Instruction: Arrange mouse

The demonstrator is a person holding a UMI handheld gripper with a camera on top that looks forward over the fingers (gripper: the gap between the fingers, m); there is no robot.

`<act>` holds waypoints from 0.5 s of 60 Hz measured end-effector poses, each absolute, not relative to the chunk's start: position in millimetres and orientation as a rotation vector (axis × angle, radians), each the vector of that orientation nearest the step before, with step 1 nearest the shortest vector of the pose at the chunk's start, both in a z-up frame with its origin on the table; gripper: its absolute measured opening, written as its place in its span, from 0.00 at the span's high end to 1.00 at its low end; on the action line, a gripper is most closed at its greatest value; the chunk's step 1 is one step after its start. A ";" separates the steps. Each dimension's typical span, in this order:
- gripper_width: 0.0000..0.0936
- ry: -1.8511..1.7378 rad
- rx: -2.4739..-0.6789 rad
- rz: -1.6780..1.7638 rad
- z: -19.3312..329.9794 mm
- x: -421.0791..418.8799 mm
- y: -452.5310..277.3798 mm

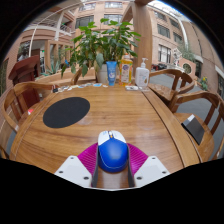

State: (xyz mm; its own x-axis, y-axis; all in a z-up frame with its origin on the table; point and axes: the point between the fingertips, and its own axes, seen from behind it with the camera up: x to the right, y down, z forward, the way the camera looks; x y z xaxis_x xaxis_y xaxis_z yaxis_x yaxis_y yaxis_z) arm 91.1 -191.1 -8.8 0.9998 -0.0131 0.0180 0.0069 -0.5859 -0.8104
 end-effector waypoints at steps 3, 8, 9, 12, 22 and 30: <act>0.58 0.015 -2.203 -0.023 -5.7 96.5 -193.1; 0.58 0.029 -2.203 -0.050 -2.9 102.0 -192.2; 0.58 0.027 -2.202 -0.048 2.0 108.9 -192.1; 0.58 0.073 -2.155 -0.114 6.4 90.5 -183.2; 0.58 0.095 -1.960 -0.137 121.5 113.9 -139.7; 0.58 0.097 -1.809 -0.094 204.8 83.9 -92.4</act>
